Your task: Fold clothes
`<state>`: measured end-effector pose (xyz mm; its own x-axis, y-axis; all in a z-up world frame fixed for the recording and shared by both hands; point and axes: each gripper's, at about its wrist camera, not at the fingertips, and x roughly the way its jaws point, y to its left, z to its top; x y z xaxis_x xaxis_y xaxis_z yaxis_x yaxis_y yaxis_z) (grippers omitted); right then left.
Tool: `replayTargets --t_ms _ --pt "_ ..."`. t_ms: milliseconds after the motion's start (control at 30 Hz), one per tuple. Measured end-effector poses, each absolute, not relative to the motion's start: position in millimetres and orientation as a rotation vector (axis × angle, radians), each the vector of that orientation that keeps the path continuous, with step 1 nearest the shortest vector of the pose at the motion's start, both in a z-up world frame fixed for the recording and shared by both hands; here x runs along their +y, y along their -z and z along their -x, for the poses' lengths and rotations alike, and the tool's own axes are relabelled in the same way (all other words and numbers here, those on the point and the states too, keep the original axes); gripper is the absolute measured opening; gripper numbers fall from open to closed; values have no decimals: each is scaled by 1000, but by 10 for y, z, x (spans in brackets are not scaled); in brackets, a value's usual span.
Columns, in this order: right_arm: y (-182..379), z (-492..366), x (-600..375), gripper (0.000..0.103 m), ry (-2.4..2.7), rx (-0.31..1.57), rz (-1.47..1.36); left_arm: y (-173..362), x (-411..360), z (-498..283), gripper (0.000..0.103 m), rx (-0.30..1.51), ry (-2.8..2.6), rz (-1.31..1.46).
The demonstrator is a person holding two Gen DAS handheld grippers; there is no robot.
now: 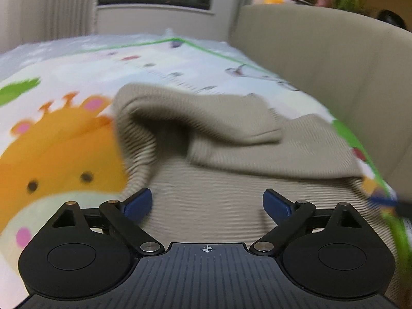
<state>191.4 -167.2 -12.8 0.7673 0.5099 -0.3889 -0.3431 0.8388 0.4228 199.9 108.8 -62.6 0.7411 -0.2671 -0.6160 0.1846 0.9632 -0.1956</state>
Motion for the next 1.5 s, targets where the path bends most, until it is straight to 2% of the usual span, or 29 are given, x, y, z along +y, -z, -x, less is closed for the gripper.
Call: replayTargets --t_ms 33,67,167,400,433,467,533,900,1067,1167,1333,1433,1500 --pt "44 -2031 -1630 63 -473 516 -325 655 1133 -1984 100 683 262 143" --pt "9 -2171 -1573 52 -461 530 -316 679 1154 -1971 103 672 274 150" --pt "17 -2613 -1369 52 -400 569 -255 724 1089 -1944 103 644 293 115" --pt "461 -3459 -939 52 -225 675 -151 756 1126 -1886 103 609 308 144" --pt "511 -3509 -900 47 -214 694 -156 759 1110 -1895 103 606 307 140" --pt "526 -3484 -859 34 -213 696 -163 763 1097 -1900 103 604 305 135" --pt "460 -3450 -799 21 -237 698 -179 775 1089 -1897 103 600 304 128" --pt "-673 -2859 -988 19 -279 431 -123 772 1167 -1912 103 590 327 180" --pt "-408 -2741 -1379 18 -156 495 -150 768 1188 -1906 103 585 333 196" --pt "10 -2665 -1575 10 -68 580 -170 767 1189 -1909 103 585 334 199" --pt "533 -2554 -1879 12 24 693 -265 766 1189 -1912 103 585 336 204" --pt "413 -2465 -1862 19 5 636 -269 769 1183 -1903 103 586 335 201" --pt "261 -2490 -1787 30 -47 589 -254 771 1177 -1895 103 586 333 198"
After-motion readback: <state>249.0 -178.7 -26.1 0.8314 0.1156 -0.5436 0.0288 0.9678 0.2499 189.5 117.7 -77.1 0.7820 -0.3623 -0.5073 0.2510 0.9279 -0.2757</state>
